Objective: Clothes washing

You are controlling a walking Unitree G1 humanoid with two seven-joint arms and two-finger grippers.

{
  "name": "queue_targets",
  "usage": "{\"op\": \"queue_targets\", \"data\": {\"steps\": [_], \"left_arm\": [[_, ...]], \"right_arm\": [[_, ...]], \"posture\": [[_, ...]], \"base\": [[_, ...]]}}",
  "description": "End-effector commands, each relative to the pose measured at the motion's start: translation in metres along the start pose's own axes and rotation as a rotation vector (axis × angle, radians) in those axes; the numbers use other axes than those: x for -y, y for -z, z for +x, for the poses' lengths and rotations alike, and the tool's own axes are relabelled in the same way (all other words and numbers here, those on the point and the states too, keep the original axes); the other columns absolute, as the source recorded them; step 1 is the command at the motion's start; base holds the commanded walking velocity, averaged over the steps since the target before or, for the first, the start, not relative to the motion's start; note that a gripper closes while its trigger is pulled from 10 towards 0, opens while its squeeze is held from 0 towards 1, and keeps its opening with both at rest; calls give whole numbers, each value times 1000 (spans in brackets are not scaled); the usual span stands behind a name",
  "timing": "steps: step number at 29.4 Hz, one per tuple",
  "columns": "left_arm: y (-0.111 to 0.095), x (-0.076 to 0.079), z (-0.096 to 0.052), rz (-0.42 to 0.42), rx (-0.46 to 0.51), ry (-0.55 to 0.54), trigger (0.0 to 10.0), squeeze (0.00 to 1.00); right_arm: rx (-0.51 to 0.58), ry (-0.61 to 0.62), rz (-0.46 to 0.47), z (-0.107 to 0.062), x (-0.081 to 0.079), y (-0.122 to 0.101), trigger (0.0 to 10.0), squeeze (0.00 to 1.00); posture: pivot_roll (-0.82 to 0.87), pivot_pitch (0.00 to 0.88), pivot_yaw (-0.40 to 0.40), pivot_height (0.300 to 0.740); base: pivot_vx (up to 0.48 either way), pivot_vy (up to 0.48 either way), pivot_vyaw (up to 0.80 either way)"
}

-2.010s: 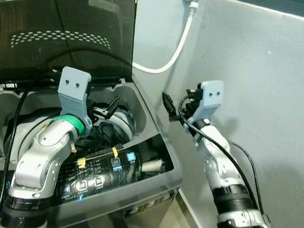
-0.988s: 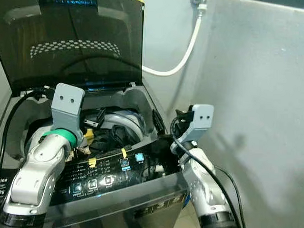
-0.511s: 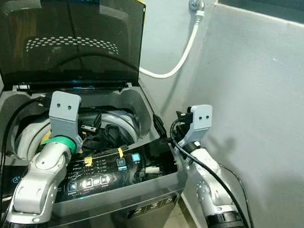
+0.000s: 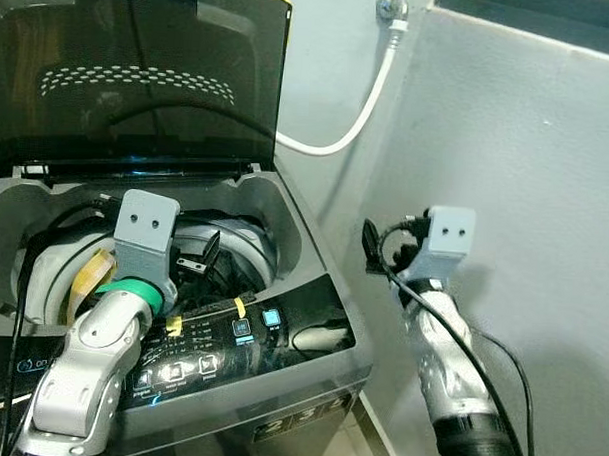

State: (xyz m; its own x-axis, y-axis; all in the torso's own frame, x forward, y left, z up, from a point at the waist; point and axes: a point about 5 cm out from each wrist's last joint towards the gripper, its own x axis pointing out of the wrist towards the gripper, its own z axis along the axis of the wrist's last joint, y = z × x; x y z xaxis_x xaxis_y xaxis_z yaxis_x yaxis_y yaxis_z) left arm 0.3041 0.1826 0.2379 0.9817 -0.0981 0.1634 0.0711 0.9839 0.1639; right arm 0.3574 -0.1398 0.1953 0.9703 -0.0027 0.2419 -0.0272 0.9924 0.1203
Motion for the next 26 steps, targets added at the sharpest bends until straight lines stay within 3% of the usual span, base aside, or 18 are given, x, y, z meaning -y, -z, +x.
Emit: {"op": "queue_targets", "data": {"steps": [1, 4, 6, 11, 21, 26], "left_arm": [[0, 2, 2, -9, 6, 30, 10000, 0], [0, 1, 4, -18, 8, 38, 10000, 0], [1, -2, 9, -20, 7, 26, 10000, 0], [4, -4, 12, -36, 0, -5, 10000, 0], [13, -2, 10, -93, -20, -30, 10000, 0], [19, 6, 5, -116, -19, -32, 10000, 0]], "right_arm": [[20, 36, -14, -5, 4, 0, 10000, 0], [21, 36, -24, -8, 3, 3, 10000, 0], [-12, -7, -37, -12, -6, 11, 10000, 0], [-15, -30, -53, -14, -13, 14, 10000, 0], [35, -40, -69, -14, -18, 4, 10000, 0], [49, -77, -86, -10, -15, -5, 10000, 0]], "posture": [[75, 0, 36, 740], [79, 0, 67, 740], [91, 0, 118, 740], [85, 7, 141, 740], [53, 5, 122, 740], [25, 0, 59, 740]], "base": [[0, 0, 0], [0, 0, 0], [0, 0, 0], [0, 0, 0], [0, 0, 0], [0, 0, 0]]}}
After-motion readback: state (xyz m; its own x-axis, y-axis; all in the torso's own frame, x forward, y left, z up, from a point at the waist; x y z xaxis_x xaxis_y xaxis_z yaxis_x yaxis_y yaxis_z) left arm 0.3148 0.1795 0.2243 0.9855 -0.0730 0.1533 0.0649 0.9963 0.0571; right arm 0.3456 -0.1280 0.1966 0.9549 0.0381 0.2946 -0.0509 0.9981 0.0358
